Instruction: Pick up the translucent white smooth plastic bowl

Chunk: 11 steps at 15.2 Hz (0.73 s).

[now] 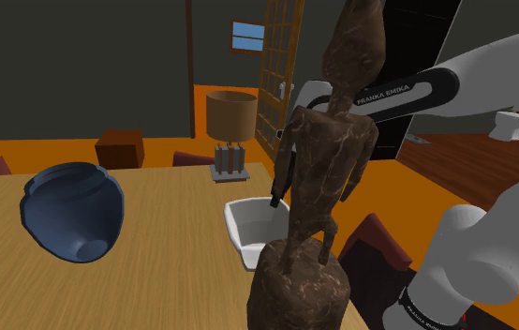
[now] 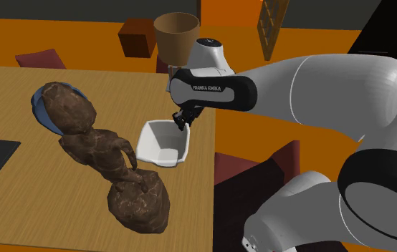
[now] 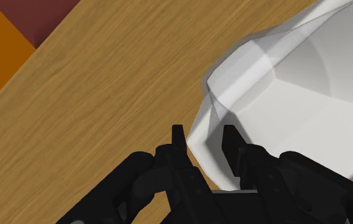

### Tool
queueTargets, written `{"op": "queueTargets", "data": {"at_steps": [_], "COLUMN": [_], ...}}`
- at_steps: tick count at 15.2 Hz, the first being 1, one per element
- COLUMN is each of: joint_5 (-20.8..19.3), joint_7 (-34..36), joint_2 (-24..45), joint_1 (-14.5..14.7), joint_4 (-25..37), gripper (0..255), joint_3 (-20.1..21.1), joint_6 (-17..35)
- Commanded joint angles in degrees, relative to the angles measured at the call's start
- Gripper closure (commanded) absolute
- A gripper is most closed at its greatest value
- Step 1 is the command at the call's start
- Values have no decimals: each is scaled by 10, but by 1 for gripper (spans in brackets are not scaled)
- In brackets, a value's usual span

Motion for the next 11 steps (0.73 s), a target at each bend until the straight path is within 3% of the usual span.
{"op": "queueTargets", "data": {"at_steps": [1, 5, 11], "joint_5": [0, 0, -9], "joint_7": [0, 0, 13], "joint_2": [0, 1, -18], "joint_1": [0, 0, -3], "joint_4": [0, -1, 30], "gripper": [255, 255, 255], "joint_3": [0, 0, 0], "joint_6": [0, 1, -48]}}
